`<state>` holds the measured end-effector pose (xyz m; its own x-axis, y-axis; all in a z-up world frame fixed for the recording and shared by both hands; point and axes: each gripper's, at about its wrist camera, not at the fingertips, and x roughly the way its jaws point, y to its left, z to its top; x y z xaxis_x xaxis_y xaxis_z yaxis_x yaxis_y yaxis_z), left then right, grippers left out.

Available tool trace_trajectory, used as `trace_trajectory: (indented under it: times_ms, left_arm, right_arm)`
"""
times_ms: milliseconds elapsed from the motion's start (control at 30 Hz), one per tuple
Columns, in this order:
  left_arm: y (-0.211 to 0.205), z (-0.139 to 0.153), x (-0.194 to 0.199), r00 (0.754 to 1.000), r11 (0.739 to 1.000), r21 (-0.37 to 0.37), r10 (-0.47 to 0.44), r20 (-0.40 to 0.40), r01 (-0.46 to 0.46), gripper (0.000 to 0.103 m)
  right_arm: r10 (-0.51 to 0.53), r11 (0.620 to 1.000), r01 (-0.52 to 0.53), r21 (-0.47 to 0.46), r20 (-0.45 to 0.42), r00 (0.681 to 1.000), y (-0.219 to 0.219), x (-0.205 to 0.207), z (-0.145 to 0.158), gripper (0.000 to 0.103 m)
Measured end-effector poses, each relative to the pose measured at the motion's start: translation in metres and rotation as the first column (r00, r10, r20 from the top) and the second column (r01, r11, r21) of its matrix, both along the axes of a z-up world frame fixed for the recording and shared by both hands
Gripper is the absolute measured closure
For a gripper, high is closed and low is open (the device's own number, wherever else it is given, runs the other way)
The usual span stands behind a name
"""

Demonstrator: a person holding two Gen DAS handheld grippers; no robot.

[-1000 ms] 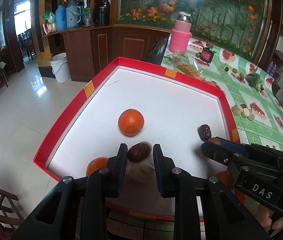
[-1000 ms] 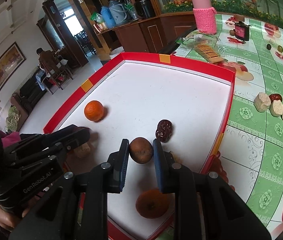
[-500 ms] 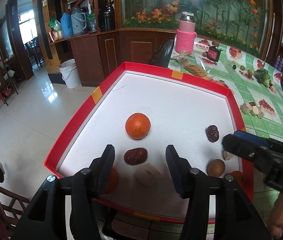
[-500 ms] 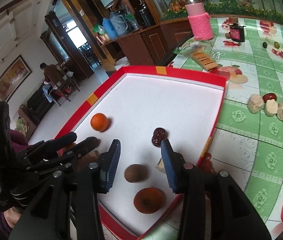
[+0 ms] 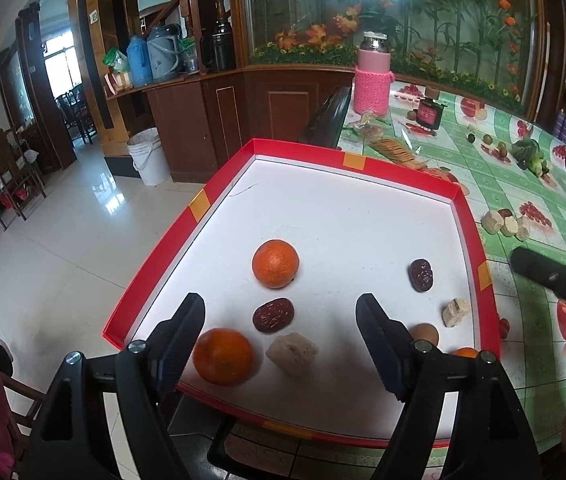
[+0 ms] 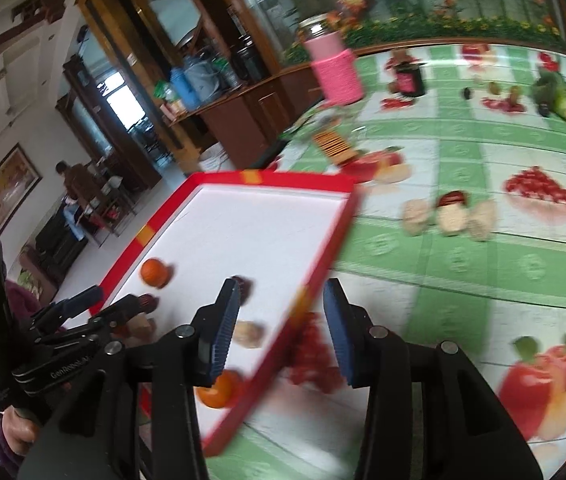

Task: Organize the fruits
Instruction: 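Withdraw both tools from the tray toward the beige cakes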

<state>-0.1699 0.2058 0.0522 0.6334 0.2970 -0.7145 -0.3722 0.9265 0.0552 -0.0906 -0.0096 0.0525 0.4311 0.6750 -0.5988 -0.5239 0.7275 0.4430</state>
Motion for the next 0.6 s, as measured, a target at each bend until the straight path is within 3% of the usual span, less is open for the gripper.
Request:
trace_trajectory:
  times_ms: [333,600]
  left_arm:
    - [-0.042,0.030,0.023,0.993,0.993,0.050,-0.107,0.051,0.104,0.025]
    - [-0.063,0.026,0.033,0.987,0.986,0.041,-0.160,0.026,0.158,0.025]
  right_arm:
    - [-0.134,0.991,0.133,-0.030,-0.042,0.990,-0.064,0.023,-0.009,0.057]
    - [-0.095,0.992,0.088,-0.094,-0.076,0.993,-0.055,0.051,-0.015,0.057]
